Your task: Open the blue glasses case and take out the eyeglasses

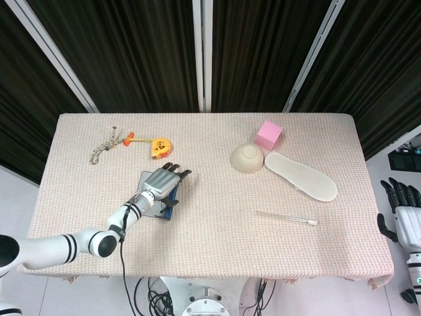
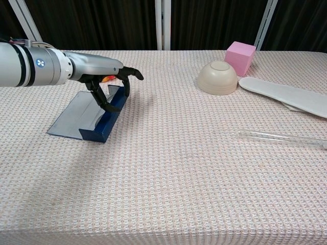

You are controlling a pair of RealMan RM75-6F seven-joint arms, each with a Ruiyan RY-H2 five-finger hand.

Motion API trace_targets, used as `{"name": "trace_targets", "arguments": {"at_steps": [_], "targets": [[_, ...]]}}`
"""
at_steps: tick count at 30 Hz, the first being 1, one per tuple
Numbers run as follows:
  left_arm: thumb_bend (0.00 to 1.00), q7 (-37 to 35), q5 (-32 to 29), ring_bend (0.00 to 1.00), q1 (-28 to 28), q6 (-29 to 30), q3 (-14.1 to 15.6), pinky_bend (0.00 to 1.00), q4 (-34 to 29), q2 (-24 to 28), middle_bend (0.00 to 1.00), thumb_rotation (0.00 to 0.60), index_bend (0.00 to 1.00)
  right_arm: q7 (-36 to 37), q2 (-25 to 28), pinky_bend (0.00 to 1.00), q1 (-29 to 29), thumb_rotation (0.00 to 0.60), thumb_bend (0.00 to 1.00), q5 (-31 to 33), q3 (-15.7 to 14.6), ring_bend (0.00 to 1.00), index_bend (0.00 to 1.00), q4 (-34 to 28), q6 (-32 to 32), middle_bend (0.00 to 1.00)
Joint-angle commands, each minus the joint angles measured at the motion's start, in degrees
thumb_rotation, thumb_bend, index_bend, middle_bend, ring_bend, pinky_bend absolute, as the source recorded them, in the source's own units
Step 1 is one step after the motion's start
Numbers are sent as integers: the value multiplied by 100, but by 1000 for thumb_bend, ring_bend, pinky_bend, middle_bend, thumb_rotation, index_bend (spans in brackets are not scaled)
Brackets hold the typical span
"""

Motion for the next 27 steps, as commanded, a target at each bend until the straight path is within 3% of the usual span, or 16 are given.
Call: {"name": "trace_targets", "arguments": {"at_steps": [1,5,16,27], "targets": [[296,-53,-156,0,-79,-99,44,46,33,29,245,519,54,23,-3,0,-3,600,459,-13,4,0,0,15,16,0],[345,11,-340,0,-170,-61,134,46,20,107,245,519,54,63,-10,0,-2,600,458,-28,6,0,0,51,21,0],[360,402,-1389,0,-493,111,513,46,-261,456,239,508,54,31,-38,0,21,600,458,-98,11,0,0,35,56,0],[379,914,-2935,0,-1047,127,1273,59,-1044,1164,245,490,52,-20,-49,0,94,600,447,-211,38,0,0,2,89,0]]}}
